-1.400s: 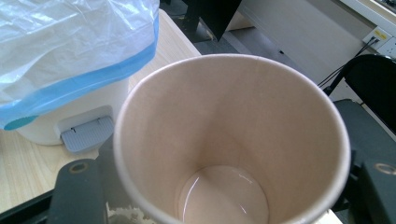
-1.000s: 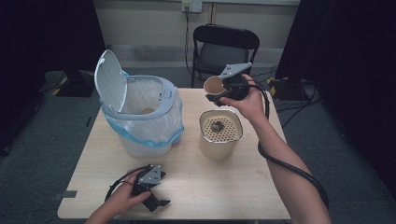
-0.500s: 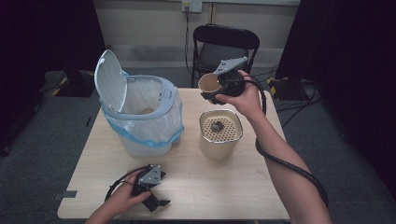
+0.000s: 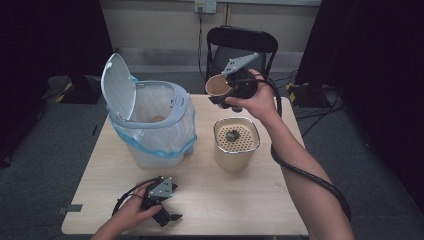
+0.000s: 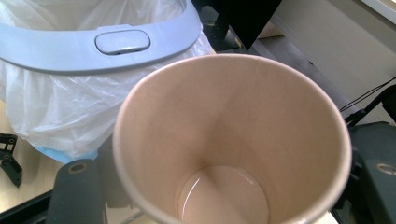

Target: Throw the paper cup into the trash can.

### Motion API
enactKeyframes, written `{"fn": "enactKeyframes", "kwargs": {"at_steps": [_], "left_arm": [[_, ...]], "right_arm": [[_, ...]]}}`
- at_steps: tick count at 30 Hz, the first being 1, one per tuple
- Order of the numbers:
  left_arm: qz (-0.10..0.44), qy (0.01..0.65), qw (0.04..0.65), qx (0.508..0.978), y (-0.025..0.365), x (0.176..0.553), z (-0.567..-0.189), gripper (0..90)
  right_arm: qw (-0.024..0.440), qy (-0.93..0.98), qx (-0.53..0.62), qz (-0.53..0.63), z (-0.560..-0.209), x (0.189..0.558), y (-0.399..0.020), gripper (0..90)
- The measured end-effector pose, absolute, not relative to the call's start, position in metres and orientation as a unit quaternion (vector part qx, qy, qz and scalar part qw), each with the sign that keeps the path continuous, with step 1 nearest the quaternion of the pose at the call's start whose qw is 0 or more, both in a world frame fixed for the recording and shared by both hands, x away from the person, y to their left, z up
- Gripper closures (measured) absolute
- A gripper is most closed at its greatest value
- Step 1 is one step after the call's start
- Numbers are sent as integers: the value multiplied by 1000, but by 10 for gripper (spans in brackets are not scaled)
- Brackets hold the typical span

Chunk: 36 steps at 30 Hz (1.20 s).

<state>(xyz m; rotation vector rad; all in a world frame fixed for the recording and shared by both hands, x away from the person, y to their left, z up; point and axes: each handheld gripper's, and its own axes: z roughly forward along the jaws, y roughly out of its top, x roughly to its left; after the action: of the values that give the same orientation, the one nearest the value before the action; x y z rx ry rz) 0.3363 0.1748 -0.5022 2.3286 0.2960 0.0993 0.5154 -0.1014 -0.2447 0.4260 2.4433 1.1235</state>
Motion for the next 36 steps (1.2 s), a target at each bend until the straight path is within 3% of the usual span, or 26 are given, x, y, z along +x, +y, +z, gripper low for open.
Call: {"fn": "enactKeyframes", "kwargs": {"at_steps": [36], "left_arm": [[39,115,385,915,175,336,-502,0]], "right_arm": [[184,885,113,412,-215,519,-29,262]]}}
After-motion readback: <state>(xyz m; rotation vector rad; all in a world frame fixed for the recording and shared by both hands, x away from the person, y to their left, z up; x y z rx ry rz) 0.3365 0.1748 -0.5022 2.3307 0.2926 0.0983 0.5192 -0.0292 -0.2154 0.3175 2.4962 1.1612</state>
